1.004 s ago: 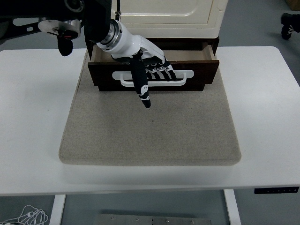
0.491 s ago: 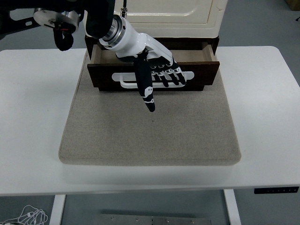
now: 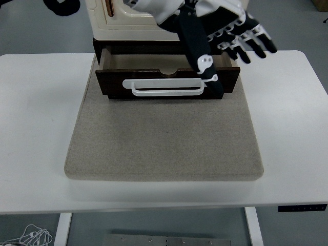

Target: Open the drawer under the combination cabinet

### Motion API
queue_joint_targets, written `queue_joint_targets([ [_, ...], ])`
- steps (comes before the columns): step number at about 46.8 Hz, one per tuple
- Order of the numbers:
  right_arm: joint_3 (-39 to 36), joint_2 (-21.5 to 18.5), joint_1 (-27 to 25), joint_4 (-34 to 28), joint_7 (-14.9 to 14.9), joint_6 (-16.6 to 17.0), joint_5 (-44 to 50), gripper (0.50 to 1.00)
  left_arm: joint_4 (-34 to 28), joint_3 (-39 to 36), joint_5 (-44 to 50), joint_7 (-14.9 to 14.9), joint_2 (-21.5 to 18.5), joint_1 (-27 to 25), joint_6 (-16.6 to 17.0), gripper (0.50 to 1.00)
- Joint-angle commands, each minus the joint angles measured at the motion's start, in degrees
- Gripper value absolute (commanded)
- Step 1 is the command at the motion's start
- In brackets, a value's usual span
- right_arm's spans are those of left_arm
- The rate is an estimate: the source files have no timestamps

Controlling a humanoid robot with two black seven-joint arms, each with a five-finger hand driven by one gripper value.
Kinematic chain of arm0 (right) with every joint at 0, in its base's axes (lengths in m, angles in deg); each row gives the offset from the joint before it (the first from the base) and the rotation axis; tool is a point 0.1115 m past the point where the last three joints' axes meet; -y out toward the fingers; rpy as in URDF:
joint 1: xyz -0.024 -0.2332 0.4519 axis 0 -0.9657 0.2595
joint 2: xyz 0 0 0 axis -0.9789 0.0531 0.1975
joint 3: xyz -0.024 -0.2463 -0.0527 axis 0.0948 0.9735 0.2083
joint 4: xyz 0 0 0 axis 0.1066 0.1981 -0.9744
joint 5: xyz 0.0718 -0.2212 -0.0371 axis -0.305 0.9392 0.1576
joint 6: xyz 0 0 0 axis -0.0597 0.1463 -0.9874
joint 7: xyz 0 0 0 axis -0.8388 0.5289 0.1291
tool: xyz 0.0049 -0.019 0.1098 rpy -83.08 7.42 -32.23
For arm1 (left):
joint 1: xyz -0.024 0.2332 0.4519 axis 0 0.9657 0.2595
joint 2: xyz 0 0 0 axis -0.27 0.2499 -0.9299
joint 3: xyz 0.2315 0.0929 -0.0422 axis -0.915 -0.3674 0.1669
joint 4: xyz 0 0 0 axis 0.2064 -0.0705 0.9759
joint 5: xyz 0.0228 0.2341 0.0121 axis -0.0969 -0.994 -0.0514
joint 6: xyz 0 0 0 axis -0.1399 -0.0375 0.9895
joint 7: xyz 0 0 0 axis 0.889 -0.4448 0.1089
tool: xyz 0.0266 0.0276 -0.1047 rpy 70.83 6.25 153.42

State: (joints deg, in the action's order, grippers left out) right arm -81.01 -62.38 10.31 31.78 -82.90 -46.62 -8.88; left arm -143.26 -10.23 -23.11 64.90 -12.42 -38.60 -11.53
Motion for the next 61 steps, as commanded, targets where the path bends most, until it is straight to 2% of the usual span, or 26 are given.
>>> queue_joint_targets([
  [1, 0.0, 0.0, 0.0, 0.0, 0.0, 0.04, 0.0, 0.928, 2.69, 4.26, 0.07, 3.36, 0.07, 0.35, 0.4, 1.0],
  [6, 0.0, 0.0, 0.0, 0.0, 0.0, -0.05, 0.0, 0.926, 6.65, 11.46, 0.42, 7.66, 0.41, 1.84, 2.5, 1.0],
  [9, 0.0, 0.0, 0.0, 0.0, 0.0, 0.04, 0.0, 0.926, 9.63, 17.09, 0.42, 9.25, 0.94, 3.24, 4.96, 1.0],
  [19, 0.0, 0.0, 0.0, 0.0, 0.0, -0.05, 0.0, 0.926, 22.46, 33.97, 0.16, 9.87, 4.99, 5.45, 13.93, 1.0],
  [26, 0.0, 0.0, 0.0, 0.0, 0.09, -0.05, 0.0, 0.926, 32.75, 39.6, 0.07, 10.13, 5.6, 4.92, 18.94, 1.0],
  [32, 0.0, 0.0, 0.0, 0.0, 0.0, -0.05, 0.0, 0.926, 38.64, 43.12, 0.33, 11.98, 4.2, 5.71, 22.54, 1.0],
  [39, 0.0, 0.0, 0.0, 0.0, 0.0, 0.04, 0.0, 0.926, 46.72, 44.61, 1.21, 11.98, 0.16, 7.11, 23.51, 1.0],
  [48, 0.0, 0.0, 0.0, 0.0, 0.0, 0.04, 0.0, 0.926, 59.21, 44.0, 8.06, 9.61, 0.07, 10.8, 23.51, 1.0],
  [61, 0.0, 0.0, 0.0, 0.0, 0.0, 0.04, 0.0, 0.926, 61.59, 44.61, 9.65, 4.95, 0.42, 22.05, 25.97, 1.0],
])
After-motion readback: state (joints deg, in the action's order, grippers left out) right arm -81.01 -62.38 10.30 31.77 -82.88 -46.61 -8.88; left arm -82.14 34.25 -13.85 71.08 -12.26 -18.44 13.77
